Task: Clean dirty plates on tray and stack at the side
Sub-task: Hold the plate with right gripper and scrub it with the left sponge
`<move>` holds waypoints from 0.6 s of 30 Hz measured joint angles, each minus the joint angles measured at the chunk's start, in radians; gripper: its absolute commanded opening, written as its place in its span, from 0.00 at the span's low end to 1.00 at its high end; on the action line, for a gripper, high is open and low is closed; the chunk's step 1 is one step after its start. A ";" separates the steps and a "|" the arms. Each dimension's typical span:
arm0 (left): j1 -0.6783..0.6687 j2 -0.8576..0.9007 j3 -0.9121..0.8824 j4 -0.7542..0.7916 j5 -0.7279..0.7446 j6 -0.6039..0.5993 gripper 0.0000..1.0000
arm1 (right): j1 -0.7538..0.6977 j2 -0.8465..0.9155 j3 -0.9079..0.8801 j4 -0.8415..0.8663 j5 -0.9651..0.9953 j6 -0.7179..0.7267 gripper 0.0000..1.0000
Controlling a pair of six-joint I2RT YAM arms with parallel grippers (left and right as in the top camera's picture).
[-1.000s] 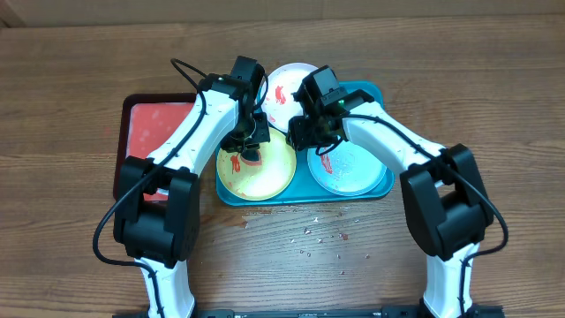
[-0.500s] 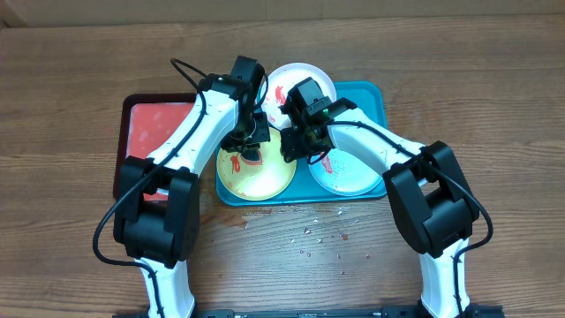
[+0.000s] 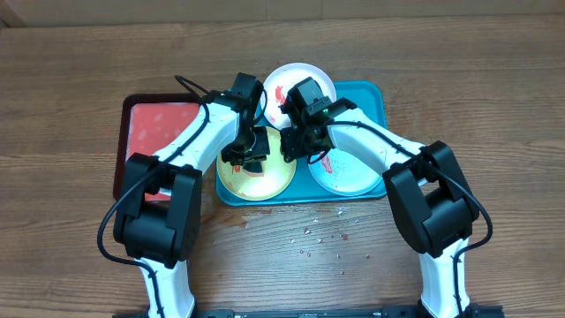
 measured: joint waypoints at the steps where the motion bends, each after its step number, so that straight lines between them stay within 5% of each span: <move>1: 0.000 0.000 0.000 0.000 0.000 0.000 0.21 | 0.000 0.000 0.000 0.000 0.000 0.000 0.31; 8: 0.000 0.000 0.000 0.003 0.000 0.003 0.04 | 0.000 0.000 0.000 0.000 0.000 0.000 0.32; 18: 0.000 -0.003 -0.043 0.018 -0.038 0.003 0.04 | 0.000 0.000 0.000 -0.003 0.003 0.000 0.26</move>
